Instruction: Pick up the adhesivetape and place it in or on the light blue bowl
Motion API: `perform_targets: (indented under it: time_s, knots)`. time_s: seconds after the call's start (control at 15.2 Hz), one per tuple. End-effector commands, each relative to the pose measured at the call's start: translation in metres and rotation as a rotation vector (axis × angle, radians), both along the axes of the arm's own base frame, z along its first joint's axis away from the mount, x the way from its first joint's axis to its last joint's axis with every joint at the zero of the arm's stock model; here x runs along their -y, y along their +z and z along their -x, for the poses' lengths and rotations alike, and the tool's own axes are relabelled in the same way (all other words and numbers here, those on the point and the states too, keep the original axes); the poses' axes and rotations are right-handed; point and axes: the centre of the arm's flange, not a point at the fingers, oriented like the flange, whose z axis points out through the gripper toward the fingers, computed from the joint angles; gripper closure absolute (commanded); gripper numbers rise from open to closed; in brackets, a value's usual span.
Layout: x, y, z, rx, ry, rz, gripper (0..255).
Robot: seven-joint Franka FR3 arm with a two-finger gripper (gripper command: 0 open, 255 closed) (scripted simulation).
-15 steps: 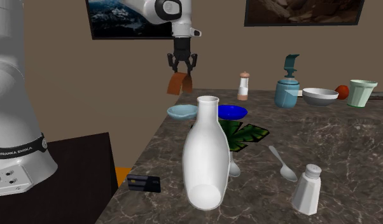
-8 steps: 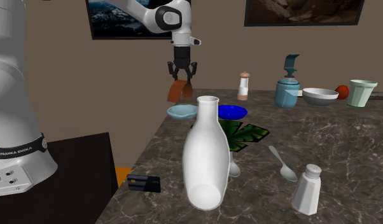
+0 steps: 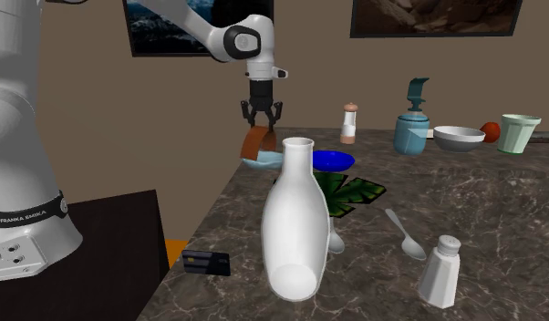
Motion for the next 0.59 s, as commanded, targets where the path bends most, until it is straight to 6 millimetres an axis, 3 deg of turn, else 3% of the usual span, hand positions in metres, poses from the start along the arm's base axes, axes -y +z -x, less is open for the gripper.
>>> perform_targets:
  time_s: [0.0,0.4,0.46,0.53]
  knots:
    - [-0.0007,-0.0058,-0.0003,0.000,0.000,0.000,255]
    - [-0.0007,-0.0058,-0.0004,0.000,0.000,0.000,255]
    - [-0.0007,-0.0058,-0.0004,0.000,0.000,0.000,0]
    - [-0.0007,-0.0058,-0.0004,0.000,0.000,0.000,0]
